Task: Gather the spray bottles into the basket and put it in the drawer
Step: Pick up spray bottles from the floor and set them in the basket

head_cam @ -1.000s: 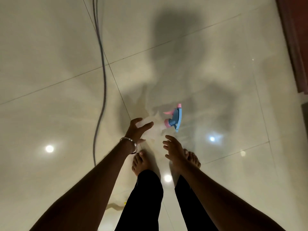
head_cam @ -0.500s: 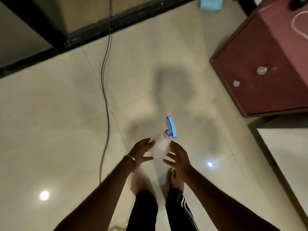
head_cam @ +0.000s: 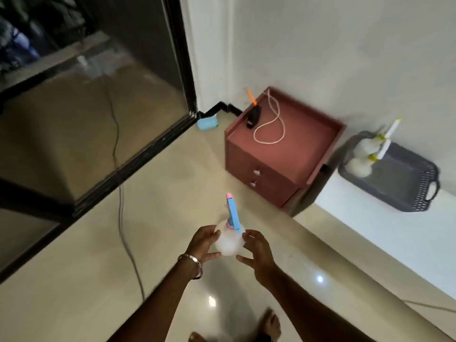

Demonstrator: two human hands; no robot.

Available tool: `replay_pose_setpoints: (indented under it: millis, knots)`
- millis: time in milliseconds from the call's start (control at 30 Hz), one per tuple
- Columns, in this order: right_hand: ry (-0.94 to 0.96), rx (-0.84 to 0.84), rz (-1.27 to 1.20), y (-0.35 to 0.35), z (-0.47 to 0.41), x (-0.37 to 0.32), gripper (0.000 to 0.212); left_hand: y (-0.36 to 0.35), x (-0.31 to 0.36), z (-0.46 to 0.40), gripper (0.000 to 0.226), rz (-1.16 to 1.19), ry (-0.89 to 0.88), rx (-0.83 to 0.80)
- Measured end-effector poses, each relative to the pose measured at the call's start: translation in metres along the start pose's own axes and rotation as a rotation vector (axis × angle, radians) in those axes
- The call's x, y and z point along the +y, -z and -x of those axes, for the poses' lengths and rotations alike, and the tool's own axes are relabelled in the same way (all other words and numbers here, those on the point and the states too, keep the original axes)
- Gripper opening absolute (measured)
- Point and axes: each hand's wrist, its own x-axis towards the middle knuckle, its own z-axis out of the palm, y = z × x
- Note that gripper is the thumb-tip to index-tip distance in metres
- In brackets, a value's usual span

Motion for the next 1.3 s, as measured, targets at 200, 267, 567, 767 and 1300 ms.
replay_pose_setpoints:
  millis: [200,267,567,767,1300]
  knots:
    - [0.078,0.085,-0.086,0.088,0.033,-0.086,0.024,-0.126,0.053,0.021,0.022,-0.069,-0.044,-0.065]
    - [0.090,0.111,-0.111,0.120,0.040,-0.106,0.027,-0.169,0.062,0.024,0.017,-0.105,-0.057,-0.097]
    - [0.159,0.282,-0.249,0.268,0.050,-0.170,0.026,-0.370,0.092,0.012,0.037,-0.334,-0.041,-0.280]
    - [0.168,0.414,-0.357,0.348,0.019,-0.216,0.035,-0.481,0.099,-0.025,0.032,-0.447,-0.101,-0.328]
    - [-0.004,0.553,-0.428,0.455,-0.116,-0.277,0.033,-0.625,0.092,-0.136,0.041,-0.707,-0.200,-0.258]
